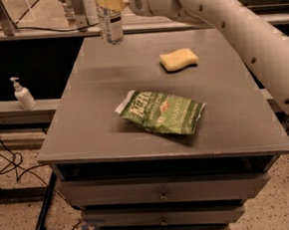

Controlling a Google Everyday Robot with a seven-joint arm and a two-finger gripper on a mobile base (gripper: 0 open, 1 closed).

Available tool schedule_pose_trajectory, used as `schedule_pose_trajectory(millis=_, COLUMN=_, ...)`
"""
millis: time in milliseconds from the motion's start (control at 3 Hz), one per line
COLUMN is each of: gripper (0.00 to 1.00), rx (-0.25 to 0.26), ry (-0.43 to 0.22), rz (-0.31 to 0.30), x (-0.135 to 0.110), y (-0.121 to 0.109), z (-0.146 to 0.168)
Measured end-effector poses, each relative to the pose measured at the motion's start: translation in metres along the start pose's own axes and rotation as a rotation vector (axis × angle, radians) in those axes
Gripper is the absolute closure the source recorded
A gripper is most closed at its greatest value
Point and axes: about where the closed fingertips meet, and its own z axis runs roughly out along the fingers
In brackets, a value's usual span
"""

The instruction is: Move blue plastic bottle near green jalapeno chip bag

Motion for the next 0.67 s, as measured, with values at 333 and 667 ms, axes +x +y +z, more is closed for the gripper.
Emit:
schedule_pose_trajectory(millis=333, gripper=1.0, rx=0.028, ry=0.05, rz=0.021, x=0.0365, y=-0.0068, z=-0.0215)
schedule_pose_trajectory(millis=667, gripper=1.0, rx=0.028, ry=0.05, rz=0.02, x=0.0366, y=-0.0067, z=-0.0213)
